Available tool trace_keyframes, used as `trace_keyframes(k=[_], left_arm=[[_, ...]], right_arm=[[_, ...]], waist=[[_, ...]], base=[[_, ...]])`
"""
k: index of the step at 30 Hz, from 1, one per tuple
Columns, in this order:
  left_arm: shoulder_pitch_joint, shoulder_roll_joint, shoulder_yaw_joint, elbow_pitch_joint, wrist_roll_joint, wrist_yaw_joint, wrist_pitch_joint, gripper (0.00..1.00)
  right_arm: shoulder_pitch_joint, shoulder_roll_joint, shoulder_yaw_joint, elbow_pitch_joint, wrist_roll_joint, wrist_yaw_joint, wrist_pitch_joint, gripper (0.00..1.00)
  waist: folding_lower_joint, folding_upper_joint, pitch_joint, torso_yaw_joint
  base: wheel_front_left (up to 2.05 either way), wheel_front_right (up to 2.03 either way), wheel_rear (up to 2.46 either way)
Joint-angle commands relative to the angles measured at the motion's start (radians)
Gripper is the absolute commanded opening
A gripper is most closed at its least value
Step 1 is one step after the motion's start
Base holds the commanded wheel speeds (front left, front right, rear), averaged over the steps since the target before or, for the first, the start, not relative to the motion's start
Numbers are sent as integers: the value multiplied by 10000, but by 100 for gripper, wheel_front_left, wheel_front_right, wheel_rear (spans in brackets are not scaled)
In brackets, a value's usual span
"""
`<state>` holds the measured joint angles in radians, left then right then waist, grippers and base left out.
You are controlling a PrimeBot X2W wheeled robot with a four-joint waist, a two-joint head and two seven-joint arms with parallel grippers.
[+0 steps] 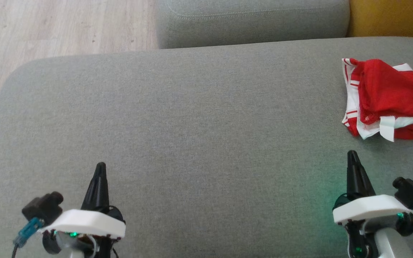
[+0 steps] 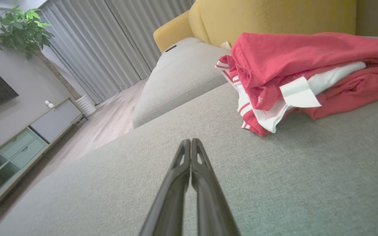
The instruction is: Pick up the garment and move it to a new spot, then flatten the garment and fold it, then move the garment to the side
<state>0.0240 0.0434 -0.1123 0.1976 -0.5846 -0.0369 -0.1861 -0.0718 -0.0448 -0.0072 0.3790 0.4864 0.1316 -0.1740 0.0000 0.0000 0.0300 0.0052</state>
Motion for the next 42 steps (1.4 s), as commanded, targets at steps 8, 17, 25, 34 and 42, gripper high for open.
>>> trace_keyframes(k=[8, 17, 25, 34, 42], left_arm=[[-587, 118, 346, -226, -982, -131, 244, 0], [-656, 138, 504, -159, -1946, -213, 493, 0], [-712, 151, 631, -105, -2692, -276, 690, 0], [-783, 165, 798, -36, -3644, -357, 946, 0], [-847, 174, 951, 27, -4490, -430, 1177, 0]], right_arm=[[-401, -24, -101, -464, 1063, -3, 289, 0], [-397, -27, -198, -552, 2088, -3, 550, 0], [-394, -29, -274, -621, 2885, -4, 753, 0], [-390, -32, -371, -710, 3907, -5, 1013, 0], [-387, -35, -458, -789, 4818, -5, 1245, 0]], waist=[[0, 0, -22, -4], [0, 0, -47, -9], [0, 0, -66, -13], [0, 0, -91, -17], [0, 0, -113, -22]], base=[[0, 0, 0], [0, 0, 0], [0, 0, 0], [0, 0, 0], [0, 0, 0]])
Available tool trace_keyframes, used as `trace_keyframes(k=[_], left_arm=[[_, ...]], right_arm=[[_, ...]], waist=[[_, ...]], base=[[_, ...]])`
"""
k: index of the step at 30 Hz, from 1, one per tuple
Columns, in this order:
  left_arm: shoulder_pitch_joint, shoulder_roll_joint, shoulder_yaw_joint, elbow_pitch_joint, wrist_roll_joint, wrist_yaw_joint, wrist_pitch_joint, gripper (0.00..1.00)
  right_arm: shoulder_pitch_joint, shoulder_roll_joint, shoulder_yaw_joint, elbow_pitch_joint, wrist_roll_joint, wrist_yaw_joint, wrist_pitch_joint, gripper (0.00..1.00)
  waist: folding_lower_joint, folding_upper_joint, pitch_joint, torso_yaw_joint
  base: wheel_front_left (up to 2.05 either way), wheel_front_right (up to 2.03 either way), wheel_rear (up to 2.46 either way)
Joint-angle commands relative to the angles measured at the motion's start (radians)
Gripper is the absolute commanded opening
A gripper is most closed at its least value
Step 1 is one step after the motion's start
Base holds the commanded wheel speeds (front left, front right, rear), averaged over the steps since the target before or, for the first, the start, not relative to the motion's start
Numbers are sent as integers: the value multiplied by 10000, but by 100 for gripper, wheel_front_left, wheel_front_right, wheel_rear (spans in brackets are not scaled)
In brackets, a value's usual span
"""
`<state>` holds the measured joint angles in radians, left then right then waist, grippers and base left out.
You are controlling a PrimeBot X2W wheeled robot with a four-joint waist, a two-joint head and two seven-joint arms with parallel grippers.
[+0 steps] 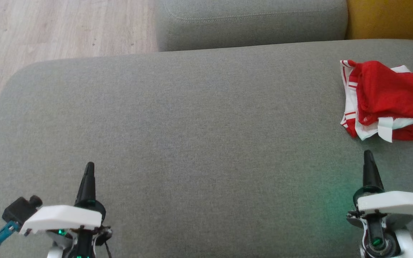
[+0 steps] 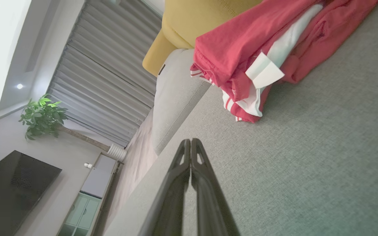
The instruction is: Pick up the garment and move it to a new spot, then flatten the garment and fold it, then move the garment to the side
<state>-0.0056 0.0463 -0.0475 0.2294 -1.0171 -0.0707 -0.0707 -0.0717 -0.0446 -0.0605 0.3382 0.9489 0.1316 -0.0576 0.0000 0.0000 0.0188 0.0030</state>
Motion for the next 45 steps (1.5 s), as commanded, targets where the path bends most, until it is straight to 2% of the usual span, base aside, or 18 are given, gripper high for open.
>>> trace_keyframes(k=[1, 45], left_arm=[[-559, 146, 322, -284, -270, -101, 52, 0], [-909, 167, 1185, 56, -4780, -489, 1329, 0]], right_arm=[[-387, -37, 64, -390, 307, -5, 110, 0], [-368, -52, -401, -813, 5202, -8, 1354, 0]], waist=[[0, 0, -4, 0], [0, 0, -123, -23]], base=[[0, 0, 0], [0, 0, 0]])
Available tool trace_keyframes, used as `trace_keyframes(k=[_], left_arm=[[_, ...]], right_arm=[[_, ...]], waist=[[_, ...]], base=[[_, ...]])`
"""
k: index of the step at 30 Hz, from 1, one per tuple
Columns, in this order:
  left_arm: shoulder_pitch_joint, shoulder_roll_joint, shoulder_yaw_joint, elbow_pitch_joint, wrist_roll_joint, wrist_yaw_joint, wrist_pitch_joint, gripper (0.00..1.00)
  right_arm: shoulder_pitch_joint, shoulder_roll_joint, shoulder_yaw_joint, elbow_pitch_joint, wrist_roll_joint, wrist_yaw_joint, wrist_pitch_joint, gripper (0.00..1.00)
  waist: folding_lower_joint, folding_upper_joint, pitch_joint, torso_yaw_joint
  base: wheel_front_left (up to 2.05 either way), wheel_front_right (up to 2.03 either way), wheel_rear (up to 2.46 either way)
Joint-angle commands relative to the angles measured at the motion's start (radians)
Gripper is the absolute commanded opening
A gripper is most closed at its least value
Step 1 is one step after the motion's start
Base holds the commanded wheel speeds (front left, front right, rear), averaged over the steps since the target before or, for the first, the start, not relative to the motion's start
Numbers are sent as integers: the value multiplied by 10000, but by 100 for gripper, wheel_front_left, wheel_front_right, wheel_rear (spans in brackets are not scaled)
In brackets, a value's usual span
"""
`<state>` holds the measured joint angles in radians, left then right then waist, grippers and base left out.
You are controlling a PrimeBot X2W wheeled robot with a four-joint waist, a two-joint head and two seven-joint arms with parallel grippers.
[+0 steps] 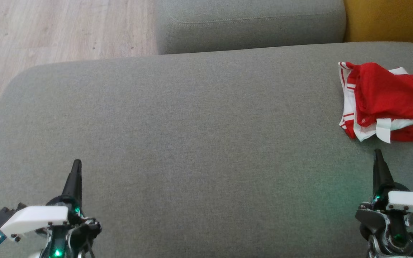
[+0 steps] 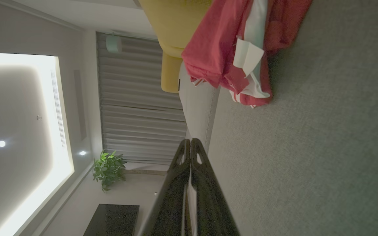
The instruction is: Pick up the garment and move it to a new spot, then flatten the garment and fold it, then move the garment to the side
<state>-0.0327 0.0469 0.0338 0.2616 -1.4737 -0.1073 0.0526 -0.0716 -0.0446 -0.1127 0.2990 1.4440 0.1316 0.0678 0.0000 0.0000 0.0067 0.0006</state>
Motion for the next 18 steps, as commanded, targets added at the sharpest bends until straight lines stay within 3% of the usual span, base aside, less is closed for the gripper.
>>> trace_keyframes(k=[1, 11, 18], left_arm=[[-646, 161, 392, -258, -319, -132, 126, 0], [-736, 162, 620, -171, -1467, -232, 459, 0], [-739, 151, 641, -169, -1480, -234, 479, 0]], right_arm=[[-369, -53, 110, -432, 365, -9, 129, 0], [-364, -56, -9, -540, 1618, -9, 447, 0], [-364, -56, -12, -543, 1646, -9, 454, 0]], waist=[[0, 0, -4, 0], [0, 0, -35, -6], [0, 0, -36, -6]], base=[[0, 0, 0], [0, 0, 0], [0, 0, 0]])
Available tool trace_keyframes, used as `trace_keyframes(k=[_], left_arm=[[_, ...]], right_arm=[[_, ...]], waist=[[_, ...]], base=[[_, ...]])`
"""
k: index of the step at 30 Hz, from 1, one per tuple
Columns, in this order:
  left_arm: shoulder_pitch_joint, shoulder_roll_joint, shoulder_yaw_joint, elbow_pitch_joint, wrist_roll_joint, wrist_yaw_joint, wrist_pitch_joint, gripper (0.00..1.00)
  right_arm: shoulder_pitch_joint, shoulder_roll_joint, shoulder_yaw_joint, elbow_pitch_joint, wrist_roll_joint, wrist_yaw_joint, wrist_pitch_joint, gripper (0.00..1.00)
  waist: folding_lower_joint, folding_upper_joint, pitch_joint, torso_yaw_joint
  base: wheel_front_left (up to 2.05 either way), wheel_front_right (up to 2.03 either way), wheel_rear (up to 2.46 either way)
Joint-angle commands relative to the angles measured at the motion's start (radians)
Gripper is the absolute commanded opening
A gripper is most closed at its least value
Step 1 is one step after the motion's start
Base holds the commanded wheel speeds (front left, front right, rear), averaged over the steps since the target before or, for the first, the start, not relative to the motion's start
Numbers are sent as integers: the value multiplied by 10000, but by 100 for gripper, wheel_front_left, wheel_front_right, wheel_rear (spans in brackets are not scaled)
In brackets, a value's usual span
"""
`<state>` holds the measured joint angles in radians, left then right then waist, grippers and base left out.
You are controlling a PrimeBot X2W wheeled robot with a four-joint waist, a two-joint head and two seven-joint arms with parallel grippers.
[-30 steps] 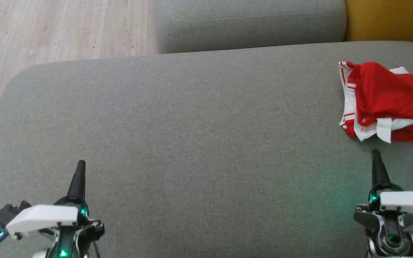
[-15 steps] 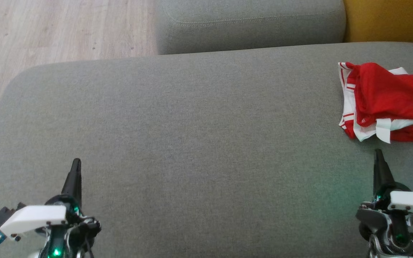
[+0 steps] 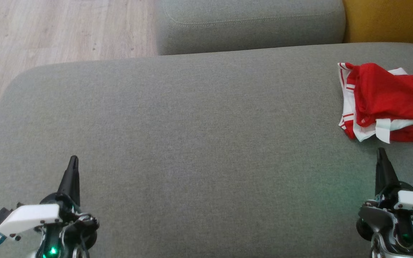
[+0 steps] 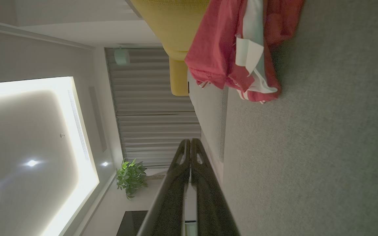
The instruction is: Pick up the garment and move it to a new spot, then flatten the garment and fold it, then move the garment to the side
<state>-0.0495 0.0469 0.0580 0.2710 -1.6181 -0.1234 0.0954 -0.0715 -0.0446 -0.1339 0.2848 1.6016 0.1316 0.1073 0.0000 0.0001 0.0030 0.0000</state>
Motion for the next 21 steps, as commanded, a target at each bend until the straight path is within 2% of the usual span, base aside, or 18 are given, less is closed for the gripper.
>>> trace_keyframes(k=[1, 21], left_arm=[[-572, 149, 402, -262, -34, -73, 53, 0], [-575, 122, 440, -262, -2, -73, 84, 0]], right_arm=[[-365, -56, 201, -401, 70, -9, 59, 0], [-364, -56, 202, -401, 71, -9, 59, 0]], waist=[[0, -1, 1, 0], [0, -1, 1, 0]], base=[[0, 0, 0], [0, 0, 0]])
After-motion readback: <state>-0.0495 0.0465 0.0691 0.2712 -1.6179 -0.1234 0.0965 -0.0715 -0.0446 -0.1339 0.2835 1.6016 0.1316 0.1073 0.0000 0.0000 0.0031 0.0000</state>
